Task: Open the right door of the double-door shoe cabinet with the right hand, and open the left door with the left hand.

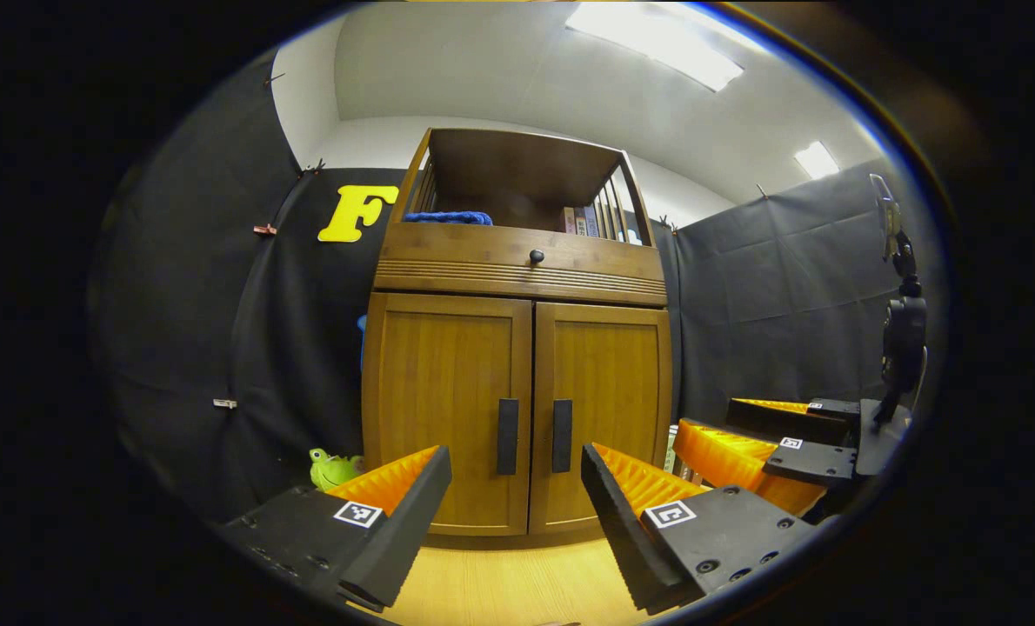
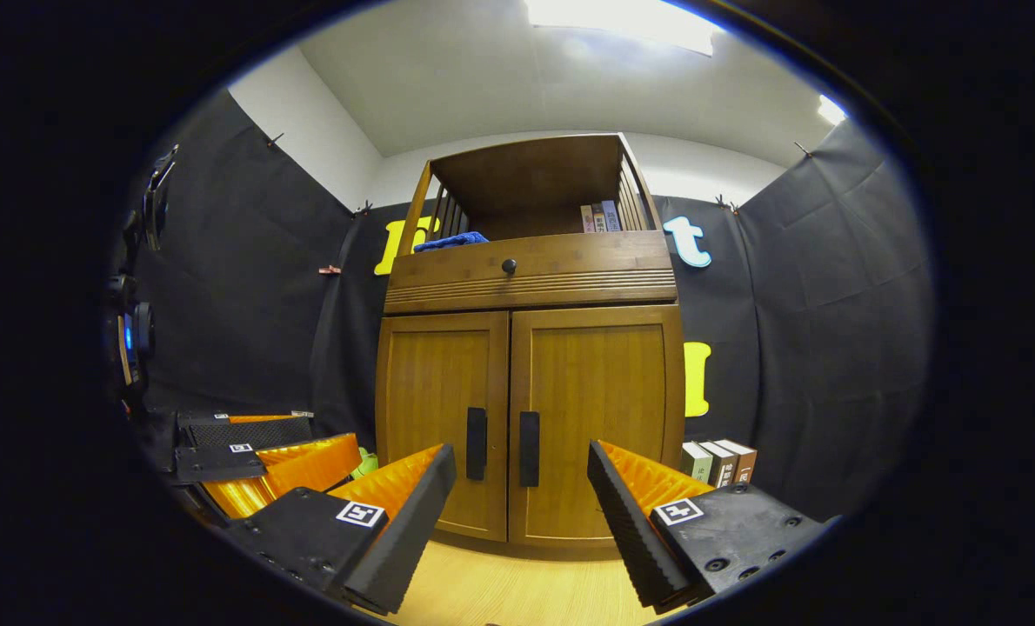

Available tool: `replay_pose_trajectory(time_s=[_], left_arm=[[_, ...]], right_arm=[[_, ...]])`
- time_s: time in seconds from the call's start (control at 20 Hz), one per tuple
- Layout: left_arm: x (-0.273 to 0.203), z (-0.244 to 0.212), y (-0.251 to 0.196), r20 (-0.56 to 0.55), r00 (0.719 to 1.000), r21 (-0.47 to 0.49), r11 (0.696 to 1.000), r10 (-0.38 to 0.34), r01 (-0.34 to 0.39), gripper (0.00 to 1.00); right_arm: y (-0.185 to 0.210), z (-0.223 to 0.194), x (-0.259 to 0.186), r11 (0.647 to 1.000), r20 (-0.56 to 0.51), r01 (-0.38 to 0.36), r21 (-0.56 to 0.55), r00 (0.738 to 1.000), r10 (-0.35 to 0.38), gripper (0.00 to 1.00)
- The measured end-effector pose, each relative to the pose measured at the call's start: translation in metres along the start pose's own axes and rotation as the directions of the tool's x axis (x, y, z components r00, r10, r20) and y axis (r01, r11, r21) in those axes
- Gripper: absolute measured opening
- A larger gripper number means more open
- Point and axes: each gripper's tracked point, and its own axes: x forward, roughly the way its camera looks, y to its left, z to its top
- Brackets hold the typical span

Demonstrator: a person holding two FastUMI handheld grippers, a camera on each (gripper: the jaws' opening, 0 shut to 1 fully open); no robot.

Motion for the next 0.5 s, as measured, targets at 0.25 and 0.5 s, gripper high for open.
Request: replay_pose_trajectory(time_s=[0.25,0.5], left_arm=[[-0.0049,0.0035,0.0002,0.01,1.0,-0.007,1.0,-0.005,0.005,0.94],[-0.0076,0.002,0.0009,0.004,1.0,-0.001,1.0,0.003,-0.003,0.94]], right_arm=[[0.0015,-0.0011,-0.0025,1.0,-0.007,0.002,-0.002,1.0,-0.002,0.96],[0.0059,-0.002,-0.0057,1.0,-0.007,-0.005,-0.018,1.0,0.004,0.96]])
